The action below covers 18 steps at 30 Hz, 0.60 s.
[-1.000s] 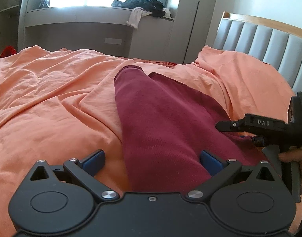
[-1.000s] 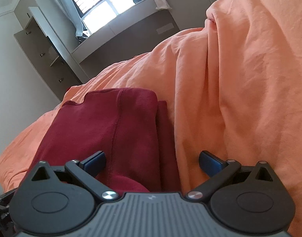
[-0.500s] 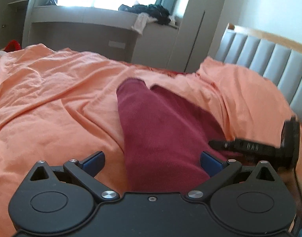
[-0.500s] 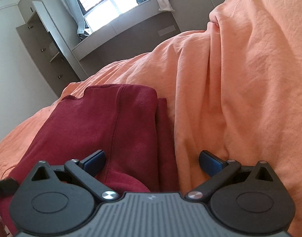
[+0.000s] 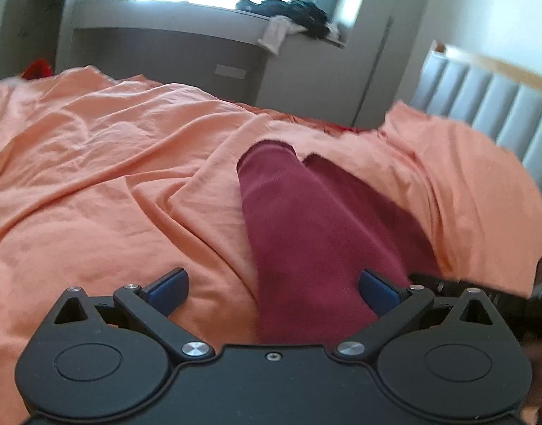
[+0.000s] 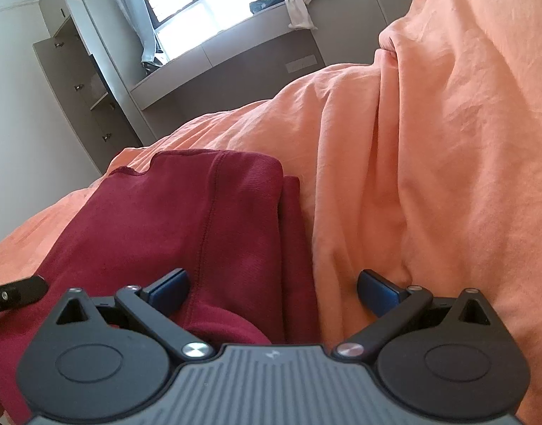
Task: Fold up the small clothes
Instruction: 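Press the folded dark red shirt flat with both open grippers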
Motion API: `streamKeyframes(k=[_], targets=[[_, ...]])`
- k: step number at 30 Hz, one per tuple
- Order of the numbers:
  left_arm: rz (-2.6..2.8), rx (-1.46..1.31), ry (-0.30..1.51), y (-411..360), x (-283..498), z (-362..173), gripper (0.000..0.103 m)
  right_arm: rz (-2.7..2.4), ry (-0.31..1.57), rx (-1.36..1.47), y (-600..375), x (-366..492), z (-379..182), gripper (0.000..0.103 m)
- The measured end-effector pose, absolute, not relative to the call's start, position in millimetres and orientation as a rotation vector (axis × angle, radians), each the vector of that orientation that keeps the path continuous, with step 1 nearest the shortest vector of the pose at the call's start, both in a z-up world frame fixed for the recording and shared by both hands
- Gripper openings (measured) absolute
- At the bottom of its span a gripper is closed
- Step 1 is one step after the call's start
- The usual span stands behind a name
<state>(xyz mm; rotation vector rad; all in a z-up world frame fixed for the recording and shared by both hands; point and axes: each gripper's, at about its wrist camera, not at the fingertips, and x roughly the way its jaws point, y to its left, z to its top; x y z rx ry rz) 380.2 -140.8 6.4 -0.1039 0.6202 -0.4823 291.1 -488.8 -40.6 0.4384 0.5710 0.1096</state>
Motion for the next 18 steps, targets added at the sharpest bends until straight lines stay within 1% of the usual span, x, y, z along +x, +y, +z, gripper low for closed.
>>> streamKeyframes(k=[3,18], targets=[[-0.487,-0.027,0.604,-145,379,3,0.103,0.104,0.557,0.416,-486,289,-43,0.103],[-0.523,-0.049,0.569,-138,378,-5,0.103,0.1,0.524,0.392,-483,286,-46,0.103]])
